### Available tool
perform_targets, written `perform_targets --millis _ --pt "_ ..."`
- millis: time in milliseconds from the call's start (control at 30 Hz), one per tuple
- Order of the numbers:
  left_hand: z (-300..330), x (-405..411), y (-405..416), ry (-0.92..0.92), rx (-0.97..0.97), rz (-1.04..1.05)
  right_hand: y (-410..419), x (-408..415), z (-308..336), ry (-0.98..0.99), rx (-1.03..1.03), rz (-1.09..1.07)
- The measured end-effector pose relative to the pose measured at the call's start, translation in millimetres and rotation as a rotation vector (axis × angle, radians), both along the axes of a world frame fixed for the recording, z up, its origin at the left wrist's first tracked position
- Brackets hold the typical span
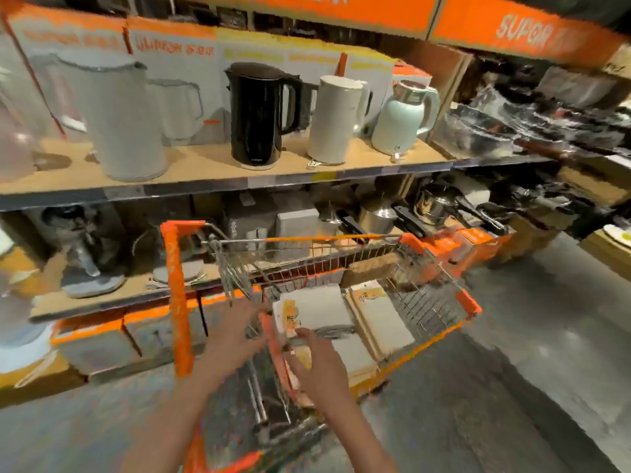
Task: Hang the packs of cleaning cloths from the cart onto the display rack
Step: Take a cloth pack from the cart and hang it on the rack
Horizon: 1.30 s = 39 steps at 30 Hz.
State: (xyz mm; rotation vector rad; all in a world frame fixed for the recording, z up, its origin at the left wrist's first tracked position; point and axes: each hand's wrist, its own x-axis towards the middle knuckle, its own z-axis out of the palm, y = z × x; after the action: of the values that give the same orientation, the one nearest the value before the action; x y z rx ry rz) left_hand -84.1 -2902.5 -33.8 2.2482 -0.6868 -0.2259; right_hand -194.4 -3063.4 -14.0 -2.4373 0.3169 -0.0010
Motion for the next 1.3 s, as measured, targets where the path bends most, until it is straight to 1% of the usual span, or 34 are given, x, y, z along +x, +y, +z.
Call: perform_targets --millis 100,200,333,433,567,733,933,1100,1200,1300 --pt "5.2 -39.5 -40.8 -0.068 0.116 0.137 -43.5 -27.4 3.1 0.037 -0.096 0.120" --pt "1.7 -71.3 -71.4 -0.058 0.158 0.175 -90.8 -54.1 5.2 0.019 -0.162 0.159" --pt "-1.1 -90.1 -109.0 -0.003 0.153 0.215 -144.4 -71.3 8.3 0.049 -0.145 0.081" --pt "-0.6 -94.4 -138.5 0.007 0.138 0.214 -168.1 -75.7 5.6 0.045 -0.081 0.019" --pt "-9.9 -87.8 -174.1 0.051 0.111 0.203 -197.6 -74.6 0.7 0.013 -0.051 -0.052" --pt "-34.4 -64.5 -222.0 0.150 0.064 0.199 -246.4 -46.8 -26.1 0.032 -0.066 -0.113" --pt "-62.7 4.8 -281.3 0.286 -0.039 0.317 -306.5 28.2 -57.0 0.098 -0.091 -0.079" --pt "-80.0 45.5 -324.6 0.399 -0.097 0.347 -348.9 86.1 -72.9 0.136 0.017 -0.129" --pt "-96.2 55.6 -343.3 0.469 -0.097 0.327 -365.1 107.2 -91.6 0.175 0.060 -0.125" --pt "-118.9 68.9 -359.9 0.525 -0.126 0.358 -381.5 131.8 -117.9 0.212 0.129 -0.145"
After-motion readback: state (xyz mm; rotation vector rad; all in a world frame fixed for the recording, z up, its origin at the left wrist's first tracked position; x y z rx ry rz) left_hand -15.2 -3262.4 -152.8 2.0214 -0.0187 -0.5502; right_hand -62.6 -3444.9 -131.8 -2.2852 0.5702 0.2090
